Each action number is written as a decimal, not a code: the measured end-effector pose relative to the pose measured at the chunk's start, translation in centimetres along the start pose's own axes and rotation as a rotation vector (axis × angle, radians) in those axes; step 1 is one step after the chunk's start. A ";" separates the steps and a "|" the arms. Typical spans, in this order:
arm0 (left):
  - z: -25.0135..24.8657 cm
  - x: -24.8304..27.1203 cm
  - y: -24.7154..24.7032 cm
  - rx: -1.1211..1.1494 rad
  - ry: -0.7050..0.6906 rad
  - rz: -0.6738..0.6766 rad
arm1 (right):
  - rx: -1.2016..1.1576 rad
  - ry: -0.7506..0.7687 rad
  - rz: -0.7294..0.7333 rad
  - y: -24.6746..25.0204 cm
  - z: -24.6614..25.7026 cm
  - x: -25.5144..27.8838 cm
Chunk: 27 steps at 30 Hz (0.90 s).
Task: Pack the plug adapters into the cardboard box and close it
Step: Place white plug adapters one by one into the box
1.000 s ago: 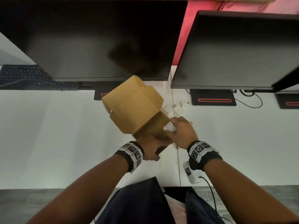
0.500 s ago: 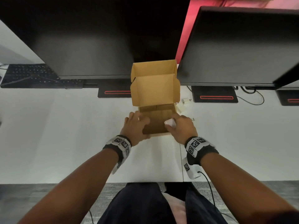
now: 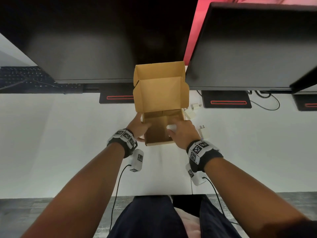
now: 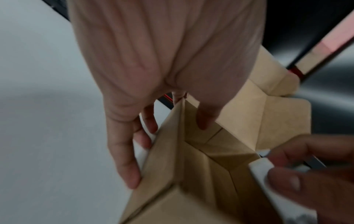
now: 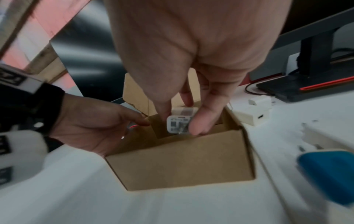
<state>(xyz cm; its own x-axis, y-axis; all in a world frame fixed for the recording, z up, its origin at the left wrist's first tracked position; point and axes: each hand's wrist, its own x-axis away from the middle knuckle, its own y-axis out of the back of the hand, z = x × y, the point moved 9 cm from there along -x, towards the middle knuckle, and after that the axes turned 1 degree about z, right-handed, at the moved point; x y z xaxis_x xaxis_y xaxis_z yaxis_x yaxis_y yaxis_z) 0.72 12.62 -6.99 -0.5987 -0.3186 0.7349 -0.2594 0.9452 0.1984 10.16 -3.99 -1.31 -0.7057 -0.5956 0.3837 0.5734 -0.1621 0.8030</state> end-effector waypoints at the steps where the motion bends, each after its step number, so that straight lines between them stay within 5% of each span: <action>1: -0.2 -0.4 0.1 0.017 0.018 -0.012 | -0.030 -0.012 0.013 -0.2 0.1 -0.5; 10: 1.8 -3.6 0.3 0.053 0.125 -0.019 | -0.100 -0.149 0.102 -4.0 -1.0 -6.5; 15: 2.0 -3.6 0.3 0.063 0.155 -0.027 | -0.153 0.059 0.103 -5.7 0.7 -7.3; 23: 1.3 -3.5 0.7 -0.029 0.195 -0.099 | -0.256 0.205 0.406 -7.5 2.1 -6.9; 27: 2.2 -5.2 1.1 -0.133 0.197 -0.131 | -0.218 0.208 0.309 -5.6 2.7 -6.4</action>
<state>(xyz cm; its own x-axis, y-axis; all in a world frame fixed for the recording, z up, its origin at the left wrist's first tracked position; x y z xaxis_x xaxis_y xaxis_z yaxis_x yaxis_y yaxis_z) 1.85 15.19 -12.04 -0.4041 -0.4311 0.8067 -0.2156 0.9020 0.3740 10.40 2.82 -7.02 -0.4010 -0.7844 0.4733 0.8349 -0.1003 0.5412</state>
